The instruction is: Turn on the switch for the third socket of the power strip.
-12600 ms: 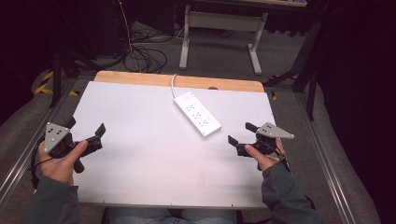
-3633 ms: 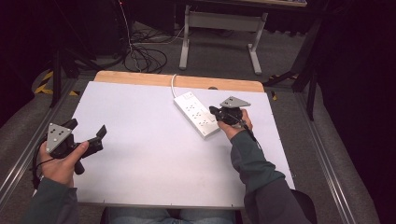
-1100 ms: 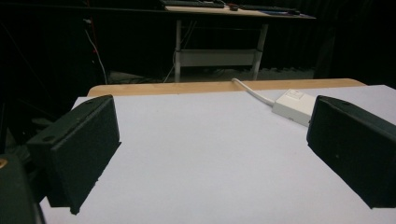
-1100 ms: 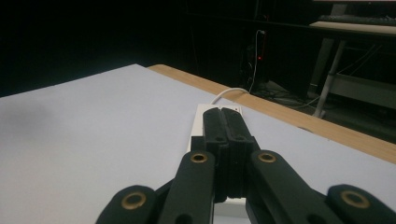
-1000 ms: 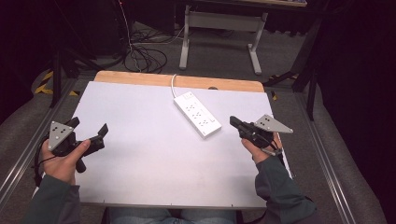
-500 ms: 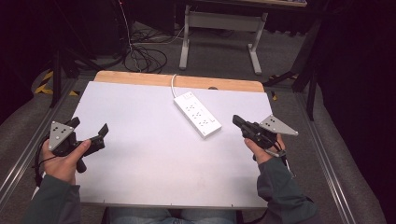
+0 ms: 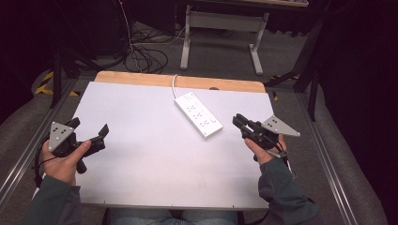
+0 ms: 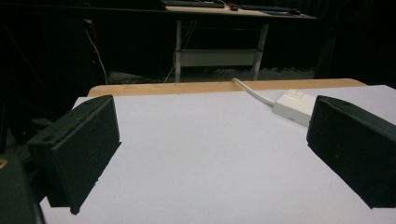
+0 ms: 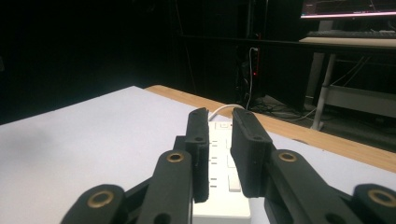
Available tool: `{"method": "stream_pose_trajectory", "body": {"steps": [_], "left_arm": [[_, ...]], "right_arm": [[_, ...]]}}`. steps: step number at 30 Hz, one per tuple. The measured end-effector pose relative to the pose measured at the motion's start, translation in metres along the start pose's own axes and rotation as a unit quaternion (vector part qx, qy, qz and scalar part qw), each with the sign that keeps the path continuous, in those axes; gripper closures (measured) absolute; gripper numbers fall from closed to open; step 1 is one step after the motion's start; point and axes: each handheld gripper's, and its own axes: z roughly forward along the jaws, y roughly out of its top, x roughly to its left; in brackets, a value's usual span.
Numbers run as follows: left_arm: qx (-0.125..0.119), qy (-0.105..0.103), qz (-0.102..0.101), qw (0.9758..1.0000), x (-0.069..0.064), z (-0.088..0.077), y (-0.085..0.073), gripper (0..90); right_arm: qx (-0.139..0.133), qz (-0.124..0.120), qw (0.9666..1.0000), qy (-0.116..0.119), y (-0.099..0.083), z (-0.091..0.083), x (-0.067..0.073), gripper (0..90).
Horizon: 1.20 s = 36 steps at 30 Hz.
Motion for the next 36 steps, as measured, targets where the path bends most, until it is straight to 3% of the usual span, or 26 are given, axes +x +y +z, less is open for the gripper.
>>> {"method": "stream_pose_trajectory", "body": {"steps": [6, 12, 19, 25, 36], "left_arm": [[0.001, 0.001, 0.000, 1.0000, 0.0003, -0.0003, 0.0001, 3.0], [0.001, 0.000, 0.002, 1.0000, -0.0004, 0.0003, -0.0002, 3.0], [0.001, 0.000, 0.002, 1.0000, -0.0005, 0.0002, -0.0001, 3.0], [0.000, 0.000, 0.001, 1.0000, -0.0004, 0.0002, -0.0001, 3.0], [0.000, 0.001, 0.002, 1.0000, -0.0003, 0.0004, 0.0000, 2.8]], "right_arm": [[-0.008, -0.004, 1.0000, -0.001, 0.0012, -0.0008, -0.0006, 67.5], [-0.023, -0.011, 0.9997, -0.003, 0.0020, 0.0026, 0.0014, 41.0], [-0.033, -0.010, 0.9989, -0.031, 0.0018, 0.0038, 0.0001, 20.1], [-0.040, -0.023, 0.9984, -0.034, 0.0011, 0.0059, 0.0005, 4.4], [-0.034, -0.008, 0.9989, -0.031, -0.0011, 0.0070, -0.0012, 2.0]]}}
